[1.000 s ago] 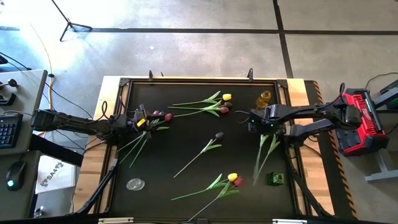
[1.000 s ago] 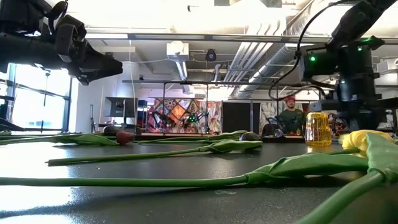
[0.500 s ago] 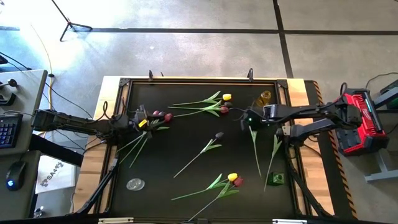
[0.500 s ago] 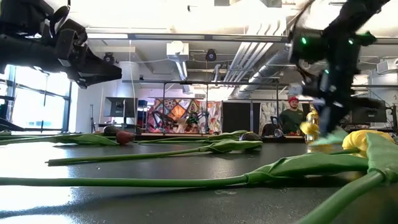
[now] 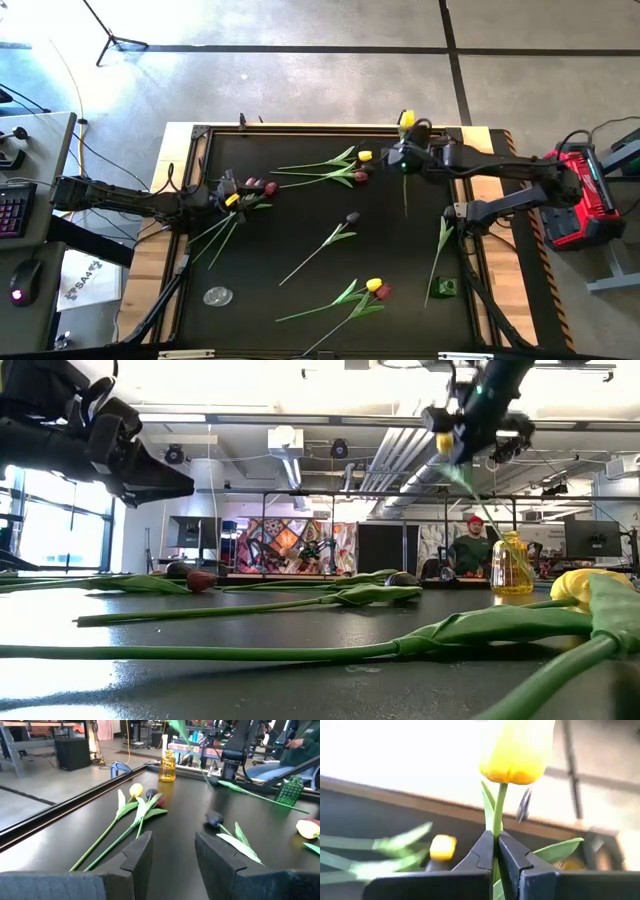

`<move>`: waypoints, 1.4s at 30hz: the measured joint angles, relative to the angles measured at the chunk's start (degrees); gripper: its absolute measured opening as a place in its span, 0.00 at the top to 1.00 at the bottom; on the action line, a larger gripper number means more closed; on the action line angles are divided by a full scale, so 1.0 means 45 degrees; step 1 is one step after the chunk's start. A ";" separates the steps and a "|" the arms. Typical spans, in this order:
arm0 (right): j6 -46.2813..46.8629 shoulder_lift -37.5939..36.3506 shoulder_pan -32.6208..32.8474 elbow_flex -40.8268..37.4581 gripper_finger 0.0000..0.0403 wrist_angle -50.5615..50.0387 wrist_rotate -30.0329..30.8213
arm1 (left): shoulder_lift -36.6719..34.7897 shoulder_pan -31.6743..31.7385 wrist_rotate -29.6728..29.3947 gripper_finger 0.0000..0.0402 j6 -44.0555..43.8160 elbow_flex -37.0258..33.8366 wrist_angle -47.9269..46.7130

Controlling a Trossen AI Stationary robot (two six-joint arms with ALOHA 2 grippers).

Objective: Sort flowers into vase by color
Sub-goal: Put the middle right yellow flower into the green vase

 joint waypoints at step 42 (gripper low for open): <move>0.3241 -0.2001 1.4663 0.2581 1.00 -0.4827 -0.0277 | 0.0345 -0.0005 -0.0367 0.67 -0.1850 0.0010 -0.2441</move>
